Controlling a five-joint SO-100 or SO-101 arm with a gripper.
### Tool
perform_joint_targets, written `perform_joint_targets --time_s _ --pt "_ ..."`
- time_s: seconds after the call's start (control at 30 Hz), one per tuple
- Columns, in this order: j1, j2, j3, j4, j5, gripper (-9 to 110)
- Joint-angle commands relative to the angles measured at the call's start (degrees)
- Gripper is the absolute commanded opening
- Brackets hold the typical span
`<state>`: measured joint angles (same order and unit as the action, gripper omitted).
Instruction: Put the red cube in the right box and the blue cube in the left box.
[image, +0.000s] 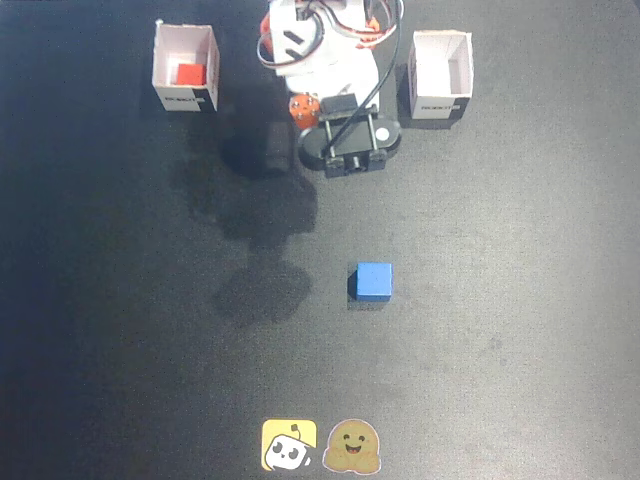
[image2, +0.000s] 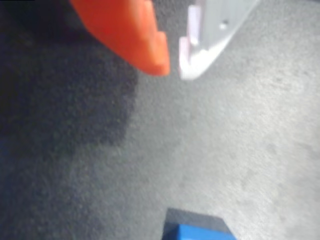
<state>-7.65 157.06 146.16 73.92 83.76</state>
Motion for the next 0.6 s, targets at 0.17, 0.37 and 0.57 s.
perform_joint_targets --time_s 0.17,0.37,0.57 --pt "0.35 0.18 -1.41 -0.88 -1.14 0" --pt "-0.97 -8.61 -6.86 -2.64 -0.35 0" --pt "-2.99 -15.21 -10.37 -6.5 1.93 0"
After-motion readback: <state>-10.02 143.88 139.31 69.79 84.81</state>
